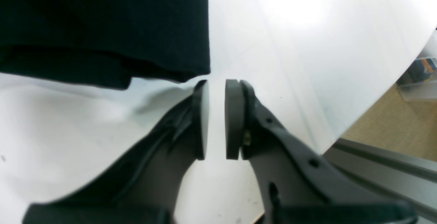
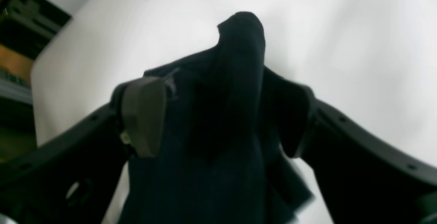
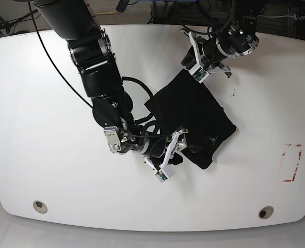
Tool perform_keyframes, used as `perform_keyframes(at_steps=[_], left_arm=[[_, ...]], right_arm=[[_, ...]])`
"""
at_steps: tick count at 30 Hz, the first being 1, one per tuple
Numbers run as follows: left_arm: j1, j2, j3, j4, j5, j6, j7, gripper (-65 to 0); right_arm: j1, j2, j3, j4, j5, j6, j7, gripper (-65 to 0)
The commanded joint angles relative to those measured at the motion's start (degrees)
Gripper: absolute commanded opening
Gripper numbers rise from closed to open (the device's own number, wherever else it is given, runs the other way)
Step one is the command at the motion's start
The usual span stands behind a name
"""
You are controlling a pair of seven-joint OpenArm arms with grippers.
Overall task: Fold the T-shirt properly
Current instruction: 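Fold the held corner over the bundle with the right gripper, then release the right gripper and grasp the bundle with the left gripper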
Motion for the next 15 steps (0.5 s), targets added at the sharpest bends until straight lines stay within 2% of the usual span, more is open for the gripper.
perform_keyframes(at_steps=[1,7,9,11,15], left_arm=[[-0.4,0.4,0.0,2.0,-0.9,-0.1,-1.1,-58.2],[-5.5,2.3,-0.1,2.0,-0.8,-0.1,-1.1,-58.1],[-7.6,2.5,-0.1,2.0,-0.8,-0.1,-1.1,-57.9],[-9.9,3.0,-0.1,1.8,-0.8,3.6,-1.1,-57.1],[-14.8,5.6,-0.1,1.6,-0.7,15.0,-1.1,-48.5]], right_arm=[[-0.3,1.7,0.6,7.7,1.0,0.5,-0.8,-17.3],[-4.8,7.1,0.8,19.9,1.1,0.5,-3.9,-17.4],[-6.5,8.8,3.1,23.3,1.1,0.5,-5.6,-17.4],[-8.3,9.5,6.5,24.8,1.1,0.5,-6.7,-17.4],[-11.3,9.8,15.0,27.4,1.1,0.7,-9.0,-17.4]])
